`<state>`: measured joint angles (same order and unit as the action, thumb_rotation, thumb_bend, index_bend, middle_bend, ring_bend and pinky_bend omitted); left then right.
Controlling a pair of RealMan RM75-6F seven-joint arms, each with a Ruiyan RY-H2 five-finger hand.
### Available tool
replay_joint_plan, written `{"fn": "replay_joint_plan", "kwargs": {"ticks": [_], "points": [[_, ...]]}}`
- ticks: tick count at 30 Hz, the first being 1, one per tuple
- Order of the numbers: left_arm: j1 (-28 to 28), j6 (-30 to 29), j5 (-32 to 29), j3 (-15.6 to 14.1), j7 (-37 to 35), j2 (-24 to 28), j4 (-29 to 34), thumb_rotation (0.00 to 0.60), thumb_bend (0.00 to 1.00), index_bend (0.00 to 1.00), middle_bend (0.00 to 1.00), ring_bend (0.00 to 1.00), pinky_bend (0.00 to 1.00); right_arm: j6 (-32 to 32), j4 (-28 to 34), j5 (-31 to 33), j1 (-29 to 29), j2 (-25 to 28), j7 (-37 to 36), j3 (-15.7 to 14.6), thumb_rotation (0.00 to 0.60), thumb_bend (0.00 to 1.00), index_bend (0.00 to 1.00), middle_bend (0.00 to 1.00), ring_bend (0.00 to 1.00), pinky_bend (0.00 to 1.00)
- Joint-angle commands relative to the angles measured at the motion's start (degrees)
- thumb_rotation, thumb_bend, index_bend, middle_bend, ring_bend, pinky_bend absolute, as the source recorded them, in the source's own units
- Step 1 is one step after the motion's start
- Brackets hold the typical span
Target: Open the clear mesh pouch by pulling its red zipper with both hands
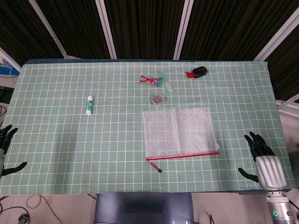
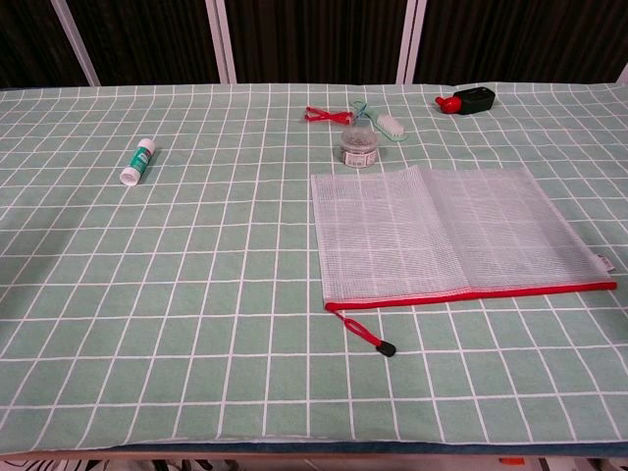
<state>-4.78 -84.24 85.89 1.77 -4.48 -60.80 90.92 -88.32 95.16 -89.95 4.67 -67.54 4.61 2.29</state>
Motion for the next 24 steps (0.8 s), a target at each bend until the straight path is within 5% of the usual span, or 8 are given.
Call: {"fn": "replay_joint_plan", "kwargs": {"ticks": [1, 9, 13, 17, 24], "points": [[-0.02, 0.00, -0.02, 0.03, -0.01, -0.05, -0.03, 0.600, 0.01, 0.00, 0.00, 0.00, 0.00, -0.07, 0.50, -0.26, 0.00, 0.16, 0.07, 0.05, 0.600, 0.12, 0.00, 0.01, 0.04, 0.26], [0.12, -0.10, -0.41, 0.16, -0.34, -0.11, 0.00, 0.600, 0.01, 0.00, 0.00, 0.00, 0.00, -0.30, 6.72, -2.36, 1.27, 0.73, 1.76, 1.27, 0.600, 0.12, 0.00, 0.07, 0.08, 0.27], [-0.20, 0.35, -0.74, 0.37, 0.16, -0.50, -0.36, 0.600, 0.01, 0.00, 0.00, 0.00, 0.00, 2.86, 11.77, -1.94, 3.89, -0.05, 5.04, 2.75, 0.600, 0.12, 0.00, 0.30, 0.29, 0.44], [-0.35, 0.93, -1.28, 0.48, -0.18, -0.40, -0.11, 0.600, 0.01, 0.00, 0.00, 0.00, 0.00, 9.78, 18.41, 1.65, 8.06, -2.42, 10.58, 4.18, 0.600, 0.14, 0.02, 0.62, 0.63, 0.68], [-0.54, 1.26, -1.07, 0.37, -0.46, -0.31, -0.30, 0.600, 0.01, 0.00, 0.00, 0.00, 0.00, 18.76, 22.50, 8.41, 14.55, -10.81, 23.12, 5.11, 0.600, 0.20, 0.14, 0.95, 0.95, 0.97]]}}
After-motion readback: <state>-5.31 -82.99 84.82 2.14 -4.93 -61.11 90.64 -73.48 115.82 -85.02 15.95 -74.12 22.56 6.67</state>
